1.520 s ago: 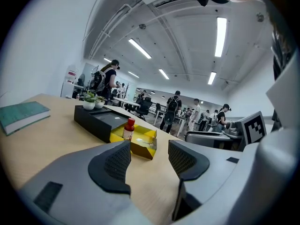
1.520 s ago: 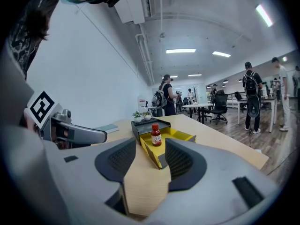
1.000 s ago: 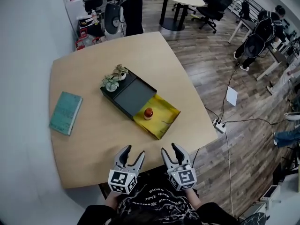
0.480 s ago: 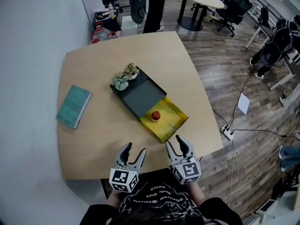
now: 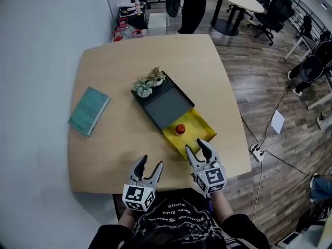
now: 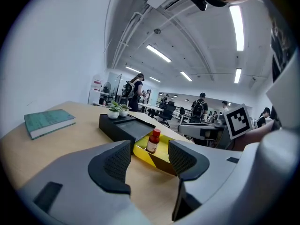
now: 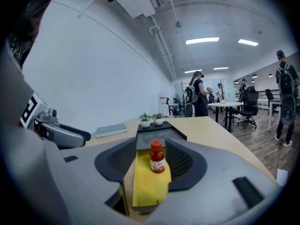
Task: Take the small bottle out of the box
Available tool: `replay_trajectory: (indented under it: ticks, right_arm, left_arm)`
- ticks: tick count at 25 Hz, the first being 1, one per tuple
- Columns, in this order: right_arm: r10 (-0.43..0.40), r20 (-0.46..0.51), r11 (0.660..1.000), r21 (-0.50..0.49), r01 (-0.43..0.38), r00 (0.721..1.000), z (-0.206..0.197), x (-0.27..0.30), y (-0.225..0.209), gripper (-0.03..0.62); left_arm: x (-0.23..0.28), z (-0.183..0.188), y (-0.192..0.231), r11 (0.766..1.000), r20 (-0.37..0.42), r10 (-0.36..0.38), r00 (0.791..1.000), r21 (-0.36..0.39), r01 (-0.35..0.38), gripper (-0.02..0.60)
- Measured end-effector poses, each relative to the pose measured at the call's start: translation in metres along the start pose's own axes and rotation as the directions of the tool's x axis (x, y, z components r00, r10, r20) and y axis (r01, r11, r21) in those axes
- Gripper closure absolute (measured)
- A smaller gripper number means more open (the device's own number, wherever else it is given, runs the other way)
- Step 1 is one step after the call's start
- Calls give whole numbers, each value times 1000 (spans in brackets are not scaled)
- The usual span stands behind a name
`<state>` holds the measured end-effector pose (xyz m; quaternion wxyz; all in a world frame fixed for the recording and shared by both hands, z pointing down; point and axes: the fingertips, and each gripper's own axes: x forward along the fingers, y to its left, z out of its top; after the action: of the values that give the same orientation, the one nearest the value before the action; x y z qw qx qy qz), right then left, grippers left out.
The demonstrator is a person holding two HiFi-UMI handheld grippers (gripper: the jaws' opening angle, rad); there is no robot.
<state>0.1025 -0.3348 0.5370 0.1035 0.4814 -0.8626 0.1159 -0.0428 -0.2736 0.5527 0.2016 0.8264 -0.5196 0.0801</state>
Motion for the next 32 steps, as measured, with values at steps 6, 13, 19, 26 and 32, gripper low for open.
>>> replay_trajectory:
  ticks: [6, 13, 19, 26, 32]
  right_arm:
    - [58, -89, 998, -17, -60, 994, -14, 33, -1, 387]
    - [67, -126, 997, -27, -71, 990, -21, 62, -11, 387]
    - [90, -166, 993, -56, -100, 982, -31, 83, -14, 387]
    - [127, -198, 984, -100, -149, 972, -39, 101, -9, 387]
    - [135, -210, 979, -123, -163, 968, -42, 110, -7, 387]
  left_arm:
    - [4, -1, 8, 1000, -1, 29, 1000, -11, -29, 325]
    - [5, 0, 17, 998, -7, 63, 998, -16, -63, 325]
    - [6, -1, 23, 995, -15, 96, 995, -16, -96, 325]
    - [8, -1, 25, 992, -23, 124, 992, -10, -125, 325]
    - [7, 1, 21, 990, -26, 138, 990, 0, -138, 325]
